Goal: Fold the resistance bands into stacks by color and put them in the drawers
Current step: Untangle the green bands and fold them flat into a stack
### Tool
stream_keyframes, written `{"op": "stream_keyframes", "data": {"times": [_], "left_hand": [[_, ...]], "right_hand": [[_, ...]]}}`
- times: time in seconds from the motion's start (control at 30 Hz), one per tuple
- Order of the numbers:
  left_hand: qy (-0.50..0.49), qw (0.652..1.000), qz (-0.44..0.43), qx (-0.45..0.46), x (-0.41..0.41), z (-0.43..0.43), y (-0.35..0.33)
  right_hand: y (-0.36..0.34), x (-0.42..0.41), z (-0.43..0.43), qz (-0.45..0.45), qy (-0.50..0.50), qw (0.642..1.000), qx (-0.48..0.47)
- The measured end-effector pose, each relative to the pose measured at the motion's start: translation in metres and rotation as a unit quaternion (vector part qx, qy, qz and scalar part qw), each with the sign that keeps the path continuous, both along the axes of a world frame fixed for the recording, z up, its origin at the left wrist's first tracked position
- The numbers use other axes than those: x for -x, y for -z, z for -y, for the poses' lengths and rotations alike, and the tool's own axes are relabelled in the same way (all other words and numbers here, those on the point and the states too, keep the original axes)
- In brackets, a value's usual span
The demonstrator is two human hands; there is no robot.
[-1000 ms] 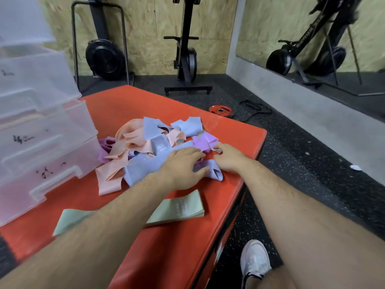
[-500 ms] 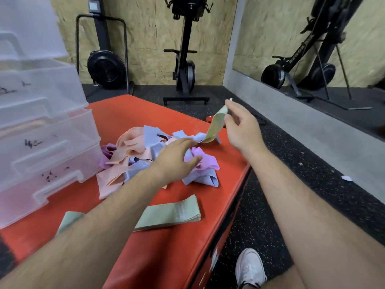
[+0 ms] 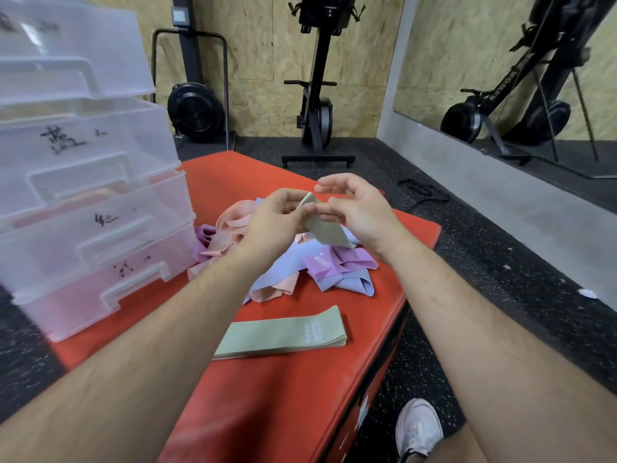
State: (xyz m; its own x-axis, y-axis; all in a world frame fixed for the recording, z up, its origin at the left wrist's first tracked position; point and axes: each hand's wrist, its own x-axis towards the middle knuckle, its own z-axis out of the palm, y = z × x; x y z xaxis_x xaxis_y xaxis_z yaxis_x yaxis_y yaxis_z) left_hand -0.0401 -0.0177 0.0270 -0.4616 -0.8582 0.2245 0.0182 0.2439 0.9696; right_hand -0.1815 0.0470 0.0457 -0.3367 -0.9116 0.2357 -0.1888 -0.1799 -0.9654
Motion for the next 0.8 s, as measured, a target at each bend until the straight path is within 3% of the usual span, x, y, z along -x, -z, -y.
{"op": "stream_keyframes", "data": {"times": [0.1, 0.23, 0.3, 0.5, 0.6, 0.8], "left_hand": [[-0.008, 0.999, 0.022, 0.03, -0.007, -0.001, 0.001], [-0.031, 0.994, 0.048, 0.088, -0.02, 0.002, 0.0], [-0.05, 0.986, 0.087, 0.132, -0.026, 0.007, 0.001], [-0.061, 0.973, 0.166, 0.149, -0.04, 0.02, 0.001], [-0.076, 0.982, 0.11, 0.135, -0.042, 0.018, -0.002], [-0.119, 0.989, 0.029, 0.081, -0.061, 0.022, -0.013]], "right_hand": [[0.005, -0.01, 0.005, -0.111, 0.046, 0.992, -0.023], [0.016, -0.011, 0.01, -0.215, 0.022, 0.975, -0.056], [0.022, -0.01, 0.015, -0.244, 0.034, 0.967, -0.062], [0.019, -0.016, 0.019, -0.29, 0.005, 0.956, -0.05], [0.019, -0.018, 0.018, -0.272, -0.023, 0.961, -0.051], [0.033, 0.003, 0.013, -0.374, 0.008, 0.92, -0.115]]}}
